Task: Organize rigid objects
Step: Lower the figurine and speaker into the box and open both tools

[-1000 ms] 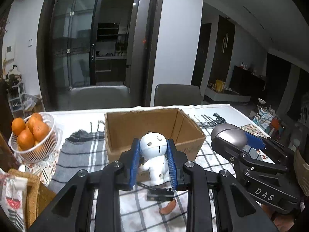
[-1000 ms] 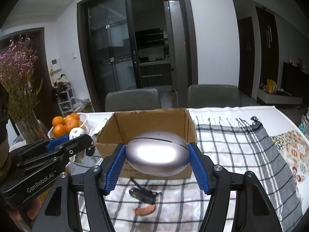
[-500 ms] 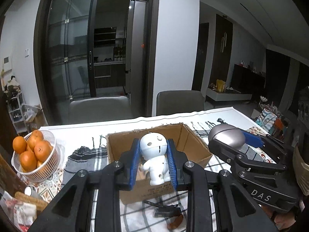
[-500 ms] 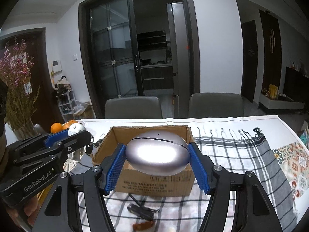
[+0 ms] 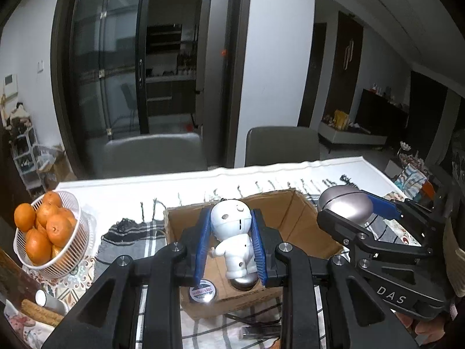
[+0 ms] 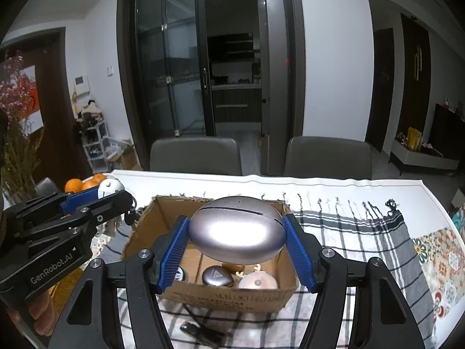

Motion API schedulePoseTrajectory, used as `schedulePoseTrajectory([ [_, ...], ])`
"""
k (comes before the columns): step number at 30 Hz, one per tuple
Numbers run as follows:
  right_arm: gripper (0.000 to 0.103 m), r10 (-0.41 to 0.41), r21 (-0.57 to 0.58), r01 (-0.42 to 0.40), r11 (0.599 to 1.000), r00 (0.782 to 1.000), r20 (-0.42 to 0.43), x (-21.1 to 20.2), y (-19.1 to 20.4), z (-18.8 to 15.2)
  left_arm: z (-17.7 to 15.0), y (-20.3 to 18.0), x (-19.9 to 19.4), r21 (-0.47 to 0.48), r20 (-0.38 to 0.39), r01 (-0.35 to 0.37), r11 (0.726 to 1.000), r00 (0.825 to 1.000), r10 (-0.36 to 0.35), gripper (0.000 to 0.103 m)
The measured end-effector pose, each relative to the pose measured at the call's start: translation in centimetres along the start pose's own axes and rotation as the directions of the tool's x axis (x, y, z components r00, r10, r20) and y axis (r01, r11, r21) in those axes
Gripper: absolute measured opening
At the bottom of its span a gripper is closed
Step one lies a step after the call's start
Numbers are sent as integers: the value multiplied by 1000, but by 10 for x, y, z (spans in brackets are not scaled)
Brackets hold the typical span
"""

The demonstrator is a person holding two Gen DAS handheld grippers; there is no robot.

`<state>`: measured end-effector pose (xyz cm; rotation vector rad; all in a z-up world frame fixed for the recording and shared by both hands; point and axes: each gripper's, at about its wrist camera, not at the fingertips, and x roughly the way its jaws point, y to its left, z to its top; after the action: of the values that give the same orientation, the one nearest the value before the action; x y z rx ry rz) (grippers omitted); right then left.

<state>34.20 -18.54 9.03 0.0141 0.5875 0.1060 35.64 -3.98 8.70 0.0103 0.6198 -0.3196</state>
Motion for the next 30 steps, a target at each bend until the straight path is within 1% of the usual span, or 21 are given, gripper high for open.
schedulePoseTrajectory([
  [3, 66, -1, 2, 1, 1000, 999, -41, 17, -3, 4, 3, 1, 15, 0, -43, -4, 1000, 999, 4, 28],
  [7, 66, -6, -2, 5, 1000, 996, -86, 36, -6, 7, 2, 2, 34, 3, -108, 19, 1000, 994, -18, 28],
  [13, 66, 4, 7, -3, 1000, 984, -179, 65, -15, 1, -2, 3, 59, 21, -188, 5, 1000, 982, -1, 28],
  [21, 66, 50, 51, -36, 998, 955, -292, 96, -24, -13, -8, 6, 82, 7, -261, -7, 1000, 965, 8, 28],
  [25, 66, 52, 52, -37, 998, 944, -326, 105, -24, -19, -13, 9, 94, -3, -301, -15, 1000, 954, 14, 28],
  [29, 66, 57, 55, -40, 998, 934, -352, 111, -24, -22, -17, 10, 100, -11, -318, -23, 1000, 948, 18, 28],
  [30, 67, 58, 58, -40, 998, 935, -351, 111, -24, -22, -17, 10, 100, -15, -319, -21, 1000, 948, 15, 32],
])
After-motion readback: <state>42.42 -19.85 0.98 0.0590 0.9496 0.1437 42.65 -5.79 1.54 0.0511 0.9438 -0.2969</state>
